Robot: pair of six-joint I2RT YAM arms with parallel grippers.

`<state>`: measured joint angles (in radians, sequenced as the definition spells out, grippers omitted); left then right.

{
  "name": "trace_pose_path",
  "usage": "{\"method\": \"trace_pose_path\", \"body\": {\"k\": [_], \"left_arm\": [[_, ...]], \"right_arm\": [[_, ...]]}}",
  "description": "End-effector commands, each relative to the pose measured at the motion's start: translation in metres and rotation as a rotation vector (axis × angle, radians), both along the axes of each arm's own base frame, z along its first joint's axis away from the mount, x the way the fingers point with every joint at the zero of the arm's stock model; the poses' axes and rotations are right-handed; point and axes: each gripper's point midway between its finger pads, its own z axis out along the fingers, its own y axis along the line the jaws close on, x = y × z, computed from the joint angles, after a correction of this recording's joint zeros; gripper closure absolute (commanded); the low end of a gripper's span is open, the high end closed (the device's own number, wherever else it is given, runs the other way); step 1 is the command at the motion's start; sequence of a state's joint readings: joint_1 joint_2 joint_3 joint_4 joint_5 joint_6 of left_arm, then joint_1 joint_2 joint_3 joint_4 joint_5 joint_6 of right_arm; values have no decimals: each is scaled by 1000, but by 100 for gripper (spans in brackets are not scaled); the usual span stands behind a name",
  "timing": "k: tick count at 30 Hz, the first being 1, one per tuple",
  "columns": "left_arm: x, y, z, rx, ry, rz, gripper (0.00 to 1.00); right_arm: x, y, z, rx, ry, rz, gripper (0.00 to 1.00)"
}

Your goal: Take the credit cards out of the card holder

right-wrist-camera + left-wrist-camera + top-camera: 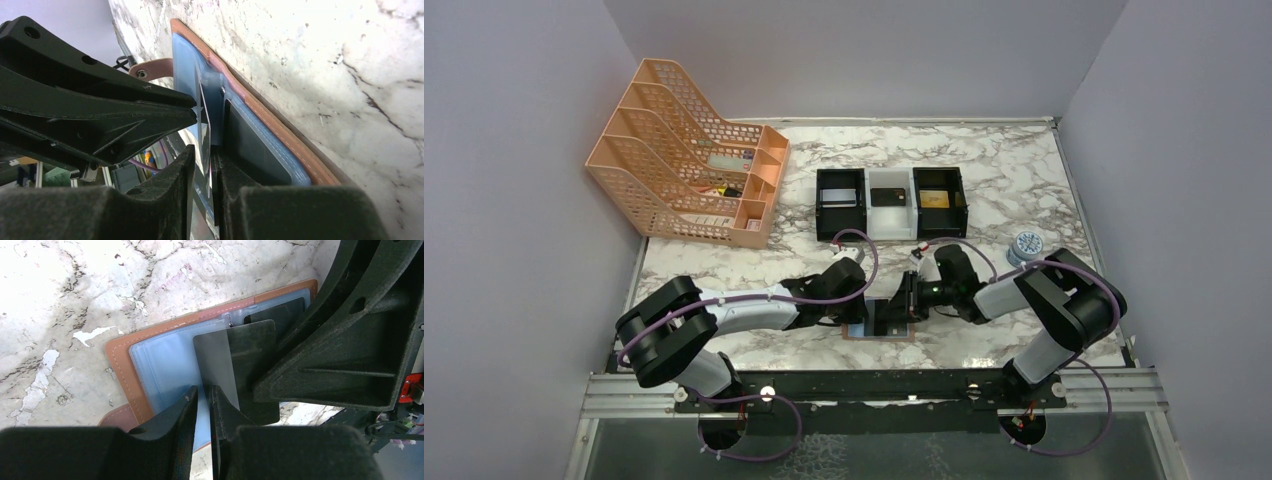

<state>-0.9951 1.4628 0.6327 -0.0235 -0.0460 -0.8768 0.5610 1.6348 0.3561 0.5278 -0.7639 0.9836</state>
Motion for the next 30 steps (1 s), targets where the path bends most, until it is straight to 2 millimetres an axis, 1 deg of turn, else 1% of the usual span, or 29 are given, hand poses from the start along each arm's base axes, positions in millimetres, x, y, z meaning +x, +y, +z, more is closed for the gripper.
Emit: {"method": "trace_pose_path", "body": {"k": [1,5,11,20,28,30], "left_arm": [[-12,19,-17,84,39,-4,81],[-12,18,-16,82,39,-6,81],[-11,17,-16,80,37,-8,81],[-12,19,-15,80,34,-1,82],[-10,18,-13,75,26,-1,82],[-10,18,-13,74,26,-2,82]], "right_arm": [[-1,0,0,17,-8,-21,82],[1,-2,-5,-9,-2,-50,85],[3,-1,-7,-20,-6,-85,84],[7,1,-3,-16,-24,-107,84],[3,4,-4,-2,-12,-101,83],[3,4,-5,-4,-11,-100,84]]}}
